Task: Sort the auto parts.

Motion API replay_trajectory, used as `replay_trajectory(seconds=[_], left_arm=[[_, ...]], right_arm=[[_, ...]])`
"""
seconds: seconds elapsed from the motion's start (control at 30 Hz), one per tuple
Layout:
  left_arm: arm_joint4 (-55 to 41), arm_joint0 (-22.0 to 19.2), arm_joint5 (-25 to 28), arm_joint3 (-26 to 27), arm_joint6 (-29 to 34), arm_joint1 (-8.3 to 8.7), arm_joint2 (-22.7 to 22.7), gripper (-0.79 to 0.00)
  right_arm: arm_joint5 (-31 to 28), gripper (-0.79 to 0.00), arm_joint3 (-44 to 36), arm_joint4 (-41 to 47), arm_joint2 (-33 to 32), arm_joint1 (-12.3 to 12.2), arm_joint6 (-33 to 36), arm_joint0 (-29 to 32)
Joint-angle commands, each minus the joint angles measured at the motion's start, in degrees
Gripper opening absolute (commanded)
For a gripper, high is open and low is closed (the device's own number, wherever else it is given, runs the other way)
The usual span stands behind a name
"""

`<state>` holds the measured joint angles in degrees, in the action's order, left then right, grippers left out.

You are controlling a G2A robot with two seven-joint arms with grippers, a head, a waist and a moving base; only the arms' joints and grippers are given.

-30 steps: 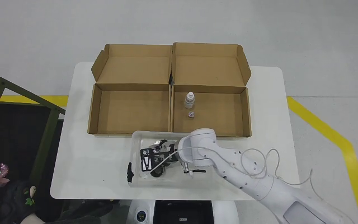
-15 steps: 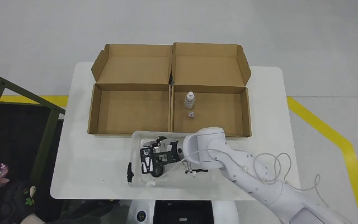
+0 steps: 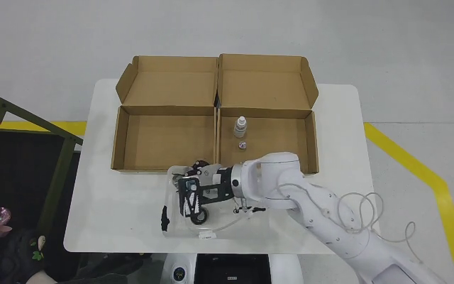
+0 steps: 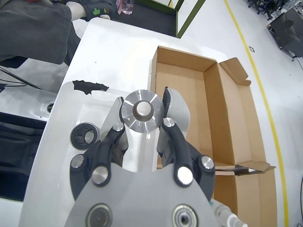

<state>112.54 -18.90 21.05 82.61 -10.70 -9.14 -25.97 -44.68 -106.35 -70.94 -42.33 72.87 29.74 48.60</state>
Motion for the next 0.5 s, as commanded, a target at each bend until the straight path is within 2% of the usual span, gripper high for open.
replay_trajectory(seconds=[0.0,0.47], left_arm=[[0.00,0.00,0.00,0.00,0.00,0.00,0.00,0.000],[0.00,0.00,0.00,0.00,0.00,0.00,0.00,0.000]], right_arm=[[0.15,-0.785,-0.19,0.23,-0.65,0.01,-1.18,-0.25],[2.17,-0.785,1.18,1.23,-3.86,0.22,-5.62,-1.82]])
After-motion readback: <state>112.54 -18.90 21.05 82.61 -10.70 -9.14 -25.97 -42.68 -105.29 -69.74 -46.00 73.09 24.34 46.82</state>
